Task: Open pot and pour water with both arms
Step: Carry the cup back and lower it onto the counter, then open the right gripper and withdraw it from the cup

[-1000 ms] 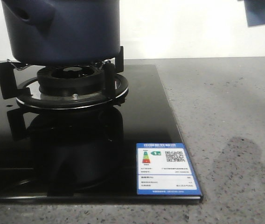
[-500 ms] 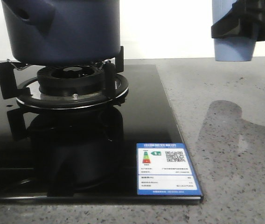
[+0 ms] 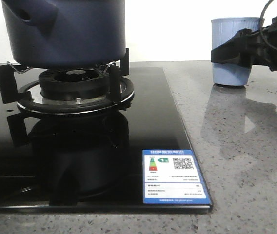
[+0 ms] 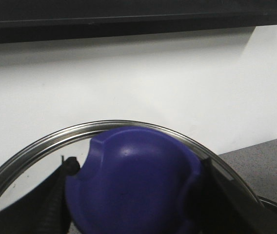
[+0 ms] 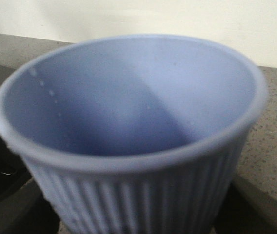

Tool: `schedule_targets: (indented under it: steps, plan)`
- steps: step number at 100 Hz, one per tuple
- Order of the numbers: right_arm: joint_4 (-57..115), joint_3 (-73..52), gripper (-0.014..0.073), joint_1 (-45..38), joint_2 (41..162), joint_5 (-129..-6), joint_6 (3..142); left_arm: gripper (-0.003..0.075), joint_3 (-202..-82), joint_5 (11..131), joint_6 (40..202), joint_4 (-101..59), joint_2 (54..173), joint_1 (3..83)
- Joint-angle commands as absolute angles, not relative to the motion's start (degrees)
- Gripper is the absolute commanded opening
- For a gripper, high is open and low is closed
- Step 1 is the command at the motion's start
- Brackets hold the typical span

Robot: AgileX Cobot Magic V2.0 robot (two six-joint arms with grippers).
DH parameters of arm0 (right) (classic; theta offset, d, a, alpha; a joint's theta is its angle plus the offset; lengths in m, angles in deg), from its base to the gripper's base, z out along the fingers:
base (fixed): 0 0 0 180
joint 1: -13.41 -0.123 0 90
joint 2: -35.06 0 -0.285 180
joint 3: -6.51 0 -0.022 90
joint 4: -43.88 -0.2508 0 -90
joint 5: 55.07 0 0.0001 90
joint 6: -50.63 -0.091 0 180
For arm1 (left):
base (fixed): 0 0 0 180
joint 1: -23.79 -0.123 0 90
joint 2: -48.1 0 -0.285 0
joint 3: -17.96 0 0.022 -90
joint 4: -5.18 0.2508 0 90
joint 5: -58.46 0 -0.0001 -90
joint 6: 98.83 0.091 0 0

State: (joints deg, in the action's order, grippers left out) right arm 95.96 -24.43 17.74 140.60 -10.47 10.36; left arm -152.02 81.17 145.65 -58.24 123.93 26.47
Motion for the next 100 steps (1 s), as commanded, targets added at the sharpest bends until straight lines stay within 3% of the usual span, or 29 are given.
schedule_targets:
  steps: [1,26,46,100]
  plan:
    - [94.24,-22.82,0.035,18.03,138.79,-6.64,11.03,0.0274,-154.3,78.87,145.3,-60.99,122.35,26.19]
    - [94.24,-22.82,0.0377,18.03,138.85,-6.64,11.03,0.0274,-154.3,78.87,145.3,-60.99,122.35,26.19]
    - [94.4,-22.82,0.0666,18.03,138.73,-6.31,10.46,0.0274,-154.3,78.87,145.3,-60.99,122.35,26.19]
    - [118.34,-22.94,0.0644,27.33,130.57,-4.28,-13.97,0.0274,-154.3,78.87,145.3,-60.99,122.35,26.19]
